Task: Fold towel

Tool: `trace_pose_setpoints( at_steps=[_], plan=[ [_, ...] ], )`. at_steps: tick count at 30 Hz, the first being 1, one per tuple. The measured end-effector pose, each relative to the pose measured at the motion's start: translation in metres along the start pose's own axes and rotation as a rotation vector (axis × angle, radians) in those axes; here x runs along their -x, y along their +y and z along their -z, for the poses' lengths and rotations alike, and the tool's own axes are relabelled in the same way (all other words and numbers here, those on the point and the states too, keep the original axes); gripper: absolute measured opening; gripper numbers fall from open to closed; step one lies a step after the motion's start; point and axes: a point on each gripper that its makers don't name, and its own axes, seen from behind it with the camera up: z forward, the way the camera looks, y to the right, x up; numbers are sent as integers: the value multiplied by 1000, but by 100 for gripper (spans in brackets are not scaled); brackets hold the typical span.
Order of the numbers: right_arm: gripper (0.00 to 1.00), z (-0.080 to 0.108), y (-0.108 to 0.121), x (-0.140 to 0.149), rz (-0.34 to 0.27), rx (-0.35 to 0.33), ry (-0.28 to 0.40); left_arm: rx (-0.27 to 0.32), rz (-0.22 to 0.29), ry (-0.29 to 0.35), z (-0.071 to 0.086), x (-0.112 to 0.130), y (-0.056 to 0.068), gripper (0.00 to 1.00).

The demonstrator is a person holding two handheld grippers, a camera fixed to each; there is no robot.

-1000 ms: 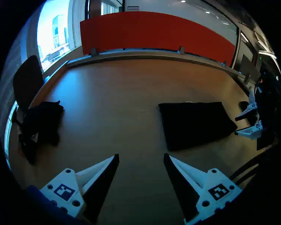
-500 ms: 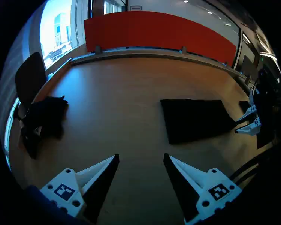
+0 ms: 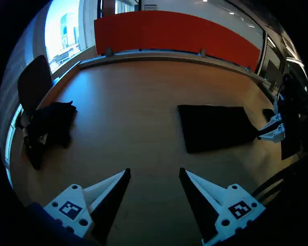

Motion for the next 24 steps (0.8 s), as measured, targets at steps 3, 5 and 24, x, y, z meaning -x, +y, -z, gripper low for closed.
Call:
trace_pose_setpoints(
  at_steps=[3,5,24],
  plan=[
    [17,0,0,0,5,-3,1,-4,5,-3,1,2,-2,88],
    [13,-1,0,0,9,-1,0,-6,8,-5,2,2,-3,88],
    [6,2,4,-18,58,21,46,-10,14,-11,3,4,-5,88]
  ],
)
